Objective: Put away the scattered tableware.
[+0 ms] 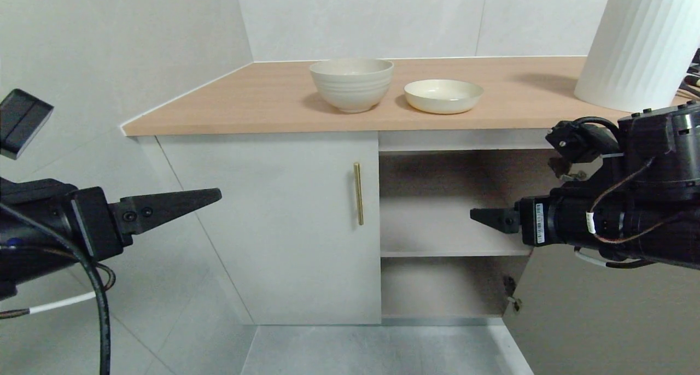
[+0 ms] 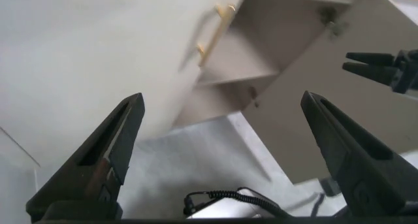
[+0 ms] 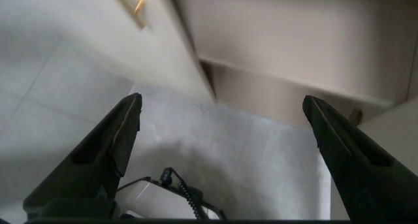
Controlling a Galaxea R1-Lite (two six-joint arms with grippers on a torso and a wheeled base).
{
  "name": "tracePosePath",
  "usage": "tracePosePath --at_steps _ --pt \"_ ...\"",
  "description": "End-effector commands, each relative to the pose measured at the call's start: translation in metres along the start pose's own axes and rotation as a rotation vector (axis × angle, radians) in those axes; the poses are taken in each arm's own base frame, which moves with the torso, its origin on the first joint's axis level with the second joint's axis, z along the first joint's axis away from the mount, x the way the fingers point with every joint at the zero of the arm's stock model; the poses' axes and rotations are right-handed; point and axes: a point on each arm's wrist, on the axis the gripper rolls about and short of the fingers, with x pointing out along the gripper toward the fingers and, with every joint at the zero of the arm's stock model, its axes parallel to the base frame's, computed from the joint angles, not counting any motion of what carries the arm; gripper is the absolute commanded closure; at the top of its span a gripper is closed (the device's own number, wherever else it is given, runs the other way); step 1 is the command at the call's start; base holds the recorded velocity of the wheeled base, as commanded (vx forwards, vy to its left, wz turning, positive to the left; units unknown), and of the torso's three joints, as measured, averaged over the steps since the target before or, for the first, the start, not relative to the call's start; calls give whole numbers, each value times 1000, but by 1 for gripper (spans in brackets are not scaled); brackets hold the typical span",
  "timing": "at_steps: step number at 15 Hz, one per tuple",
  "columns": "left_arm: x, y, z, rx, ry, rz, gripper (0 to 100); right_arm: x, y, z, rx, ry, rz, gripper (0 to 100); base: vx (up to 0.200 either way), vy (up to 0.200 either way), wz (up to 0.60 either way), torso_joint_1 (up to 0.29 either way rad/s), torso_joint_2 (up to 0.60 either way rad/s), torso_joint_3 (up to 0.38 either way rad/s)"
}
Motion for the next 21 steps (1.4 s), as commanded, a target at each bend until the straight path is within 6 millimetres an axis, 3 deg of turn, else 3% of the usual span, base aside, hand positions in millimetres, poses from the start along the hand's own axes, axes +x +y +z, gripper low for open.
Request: tracePosePath --at_steps 1,6,18,21 --pt "4 2 -1 -6 13 4 0 -2 0 1 1 -8 1 0 200 0 0 -2 -2 7" --pt "5 2 -2 -7 18 3 0 -2 -1 -2 -1 2 3 0 200 0 0 5 4 3" --pt "9 4 -5 -15 39 6 0 -1 -1 -4 -4 9 6 0 0 0 0 2 -6 -3" --pt "12 6 -7 -18 51 10 0 -2 -1 -3 -7 8 7 0 0 0 0 43 -233 -237"
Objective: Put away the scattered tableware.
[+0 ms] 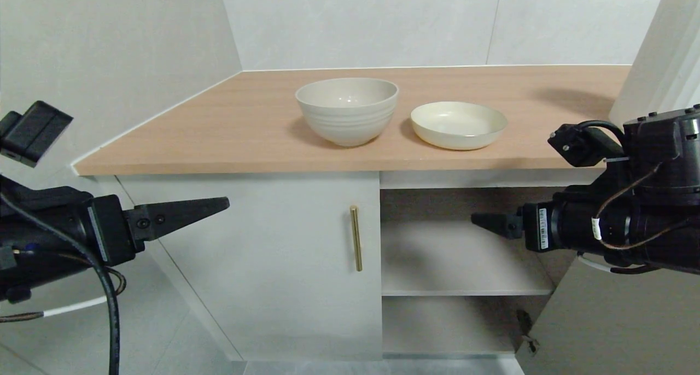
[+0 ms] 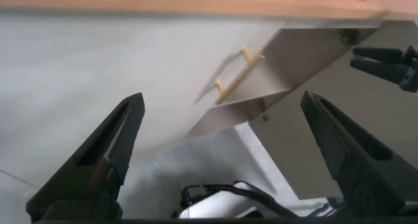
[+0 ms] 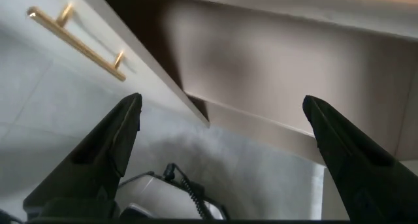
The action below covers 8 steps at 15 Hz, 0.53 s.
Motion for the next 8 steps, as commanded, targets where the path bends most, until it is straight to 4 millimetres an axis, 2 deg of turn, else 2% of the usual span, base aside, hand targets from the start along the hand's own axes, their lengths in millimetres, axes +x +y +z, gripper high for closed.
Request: tracePosePath --at_steps 1,8 --pt "4 2 -1 -4 12 3 0 0 0 0 0 -3 0 0 0 0 0 134 -339 -295" --pt "8 4 -3 -12 29 8 0 1 0 0 0 0 -2 0 0 0 0 173 -496 -293"
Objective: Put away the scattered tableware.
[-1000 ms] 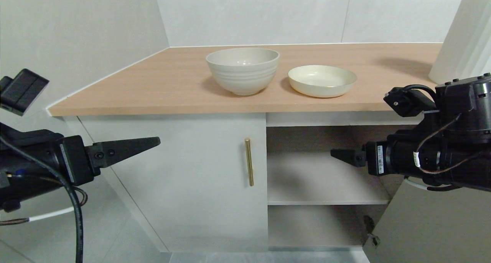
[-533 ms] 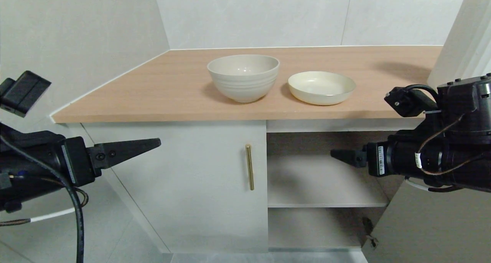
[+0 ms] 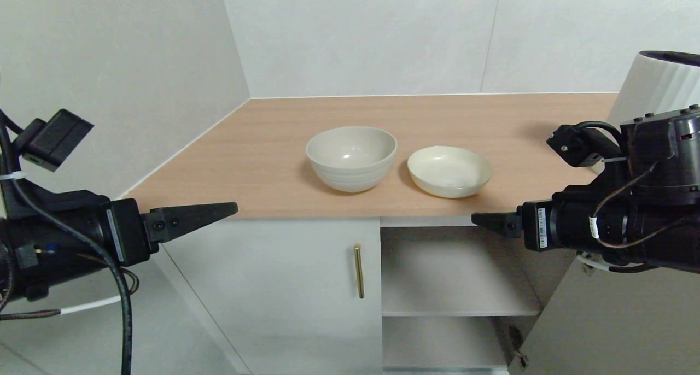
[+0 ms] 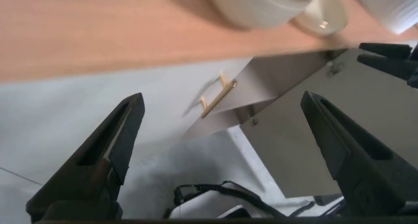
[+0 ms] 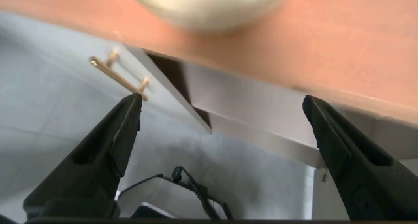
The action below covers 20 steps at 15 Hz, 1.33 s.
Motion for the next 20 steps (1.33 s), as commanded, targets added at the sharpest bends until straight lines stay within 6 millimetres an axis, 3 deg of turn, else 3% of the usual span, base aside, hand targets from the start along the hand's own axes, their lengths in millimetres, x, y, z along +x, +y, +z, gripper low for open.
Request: tracePosePath --at_steps 1,9,12,15,17,20 --pt "4 2 -2 -7 17 5 0 0 0 0 0 0 -1 0 0 0 0 183 -466 -286" --pt "26 8 -2 -23 75 11 0 13 1 0 -19 4 3 0 0 0 0 146 -353 -206" --pt "38 10 6 -29 93 16 0 26 2 15 -24 -4 -5 0 0 0 0 0 0 0" --pt "64 15 13 -48 138 23 0 37 4 31 138 43 -36 0 0 0 0 0 0 0" --pt "83 17 5 -137 191 30 0 47 -1 31 155 39 -101 0 0 0 0 0 0 0" --pt "100 6 12 -328 159 11 0 57 -2 32 177 25 -162 0 0 0 0 0 0 0"
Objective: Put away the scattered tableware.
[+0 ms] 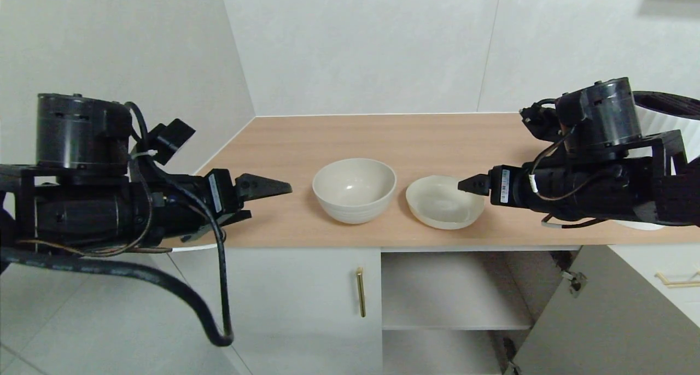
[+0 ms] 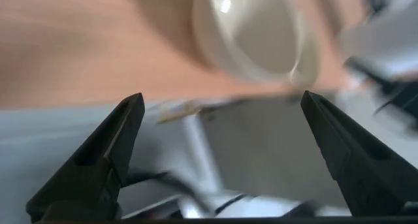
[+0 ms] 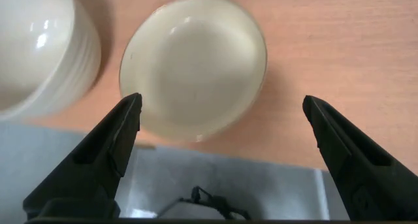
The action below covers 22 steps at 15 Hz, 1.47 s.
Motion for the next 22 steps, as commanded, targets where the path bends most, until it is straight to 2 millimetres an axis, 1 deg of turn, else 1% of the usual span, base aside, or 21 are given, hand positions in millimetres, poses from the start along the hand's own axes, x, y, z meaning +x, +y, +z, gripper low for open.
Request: tracePosePath --at_steps 1,2,3,5,9,12,16,21,22 --pt "25 -5 -1 -42 1 0 0 11 1 -1 10 7 -9 0 0 0 0 0 0 0" --pt "30 -5 -2 -45 -13 10 0 11 0 -1 12 8 -11 0 0 0 0 0 0 0" --pt "46 -5 -4 -32 -56 55 0 11 0 -1 14 6 -12 0 0 0 0 0 0 0" --pt "63 -7 -9 -16 -89 86 0 11 0 -1 16 7 -12 0 0 0 0 0 0 0" --pt "75 -8 -11 -23 -96 63 0 13 0 -2 17 11 -12 0 0 0 0 0 0 0" --pt "89 -5 -16 -47 -94 52 0 13 0 -3 16 14 -15 0 0 0 0 0 0 0" --pt "99 -4 -20 -64 -81 50 0 12 0 -3 18 14 -15 0 0 0 0 0 0 0" --pt "99 -6 -21 -70 -85 40 0 12 0 -3 18 12 -14 0 0 0 0 0 0 0" --pt "102 -5 -23 -70 -80 46 100 12 0 -3 17 12 -14 0 0 0 0 0 0 0"
